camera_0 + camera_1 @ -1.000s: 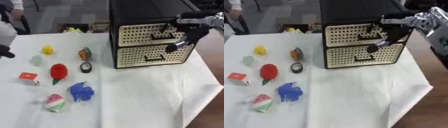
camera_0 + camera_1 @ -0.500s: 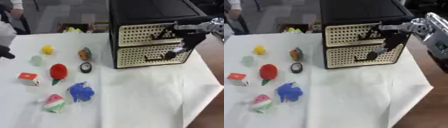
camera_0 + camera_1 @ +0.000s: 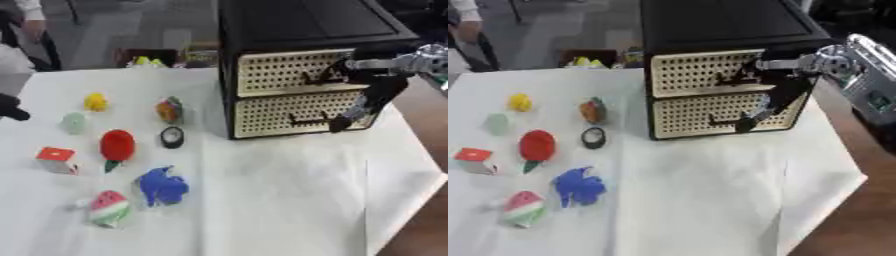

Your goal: Pick up objects from table and place into drawer.

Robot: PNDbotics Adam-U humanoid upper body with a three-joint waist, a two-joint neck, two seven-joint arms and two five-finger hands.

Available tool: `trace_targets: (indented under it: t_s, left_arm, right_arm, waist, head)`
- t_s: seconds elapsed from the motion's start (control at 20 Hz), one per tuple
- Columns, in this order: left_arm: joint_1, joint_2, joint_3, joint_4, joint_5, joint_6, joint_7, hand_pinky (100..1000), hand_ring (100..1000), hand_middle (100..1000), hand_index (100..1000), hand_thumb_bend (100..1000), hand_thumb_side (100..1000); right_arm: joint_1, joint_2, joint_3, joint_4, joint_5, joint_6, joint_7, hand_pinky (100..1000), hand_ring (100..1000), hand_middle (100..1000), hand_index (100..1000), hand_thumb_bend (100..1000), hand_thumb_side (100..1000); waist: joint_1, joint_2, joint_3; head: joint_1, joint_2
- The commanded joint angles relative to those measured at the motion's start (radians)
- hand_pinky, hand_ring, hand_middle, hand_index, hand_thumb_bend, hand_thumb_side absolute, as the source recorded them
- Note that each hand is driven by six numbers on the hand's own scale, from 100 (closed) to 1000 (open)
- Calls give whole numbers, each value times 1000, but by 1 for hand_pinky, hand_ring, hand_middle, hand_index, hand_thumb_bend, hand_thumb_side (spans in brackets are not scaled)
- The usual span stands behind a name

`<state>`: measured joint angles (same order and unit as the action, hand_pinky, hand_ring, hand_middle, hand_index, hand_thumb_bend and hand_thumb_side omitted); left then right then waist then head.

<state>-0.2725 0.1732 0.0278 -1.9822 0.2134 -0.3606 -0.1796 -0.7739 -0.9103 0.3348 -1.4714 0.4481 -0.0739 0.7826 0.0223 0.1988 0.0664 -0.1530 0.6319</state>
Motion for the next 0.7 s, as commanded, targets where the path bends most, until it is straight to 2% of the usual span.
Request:
trace_targets:
  t_s: [0.05,0.7]
  left_arm:
    - [-13,5,1,-18,-1,-1,-4,550,616,615,789,100,887]
    - [-15,9,1,-18,2,1,-5,551,617,615,789,100,885]
  right_arm:
    - [-10,-18,3,1,-3,-1,14,100,100,100,852,911,770]
    - [5,-39,-6,-30,-26,2,1,100,100,100,838,914,779]
  waist:
    - [-1,-10,-1]
    - [-6,-12,-9]
  head:
    - [-4,-6]
    - [1,-8]
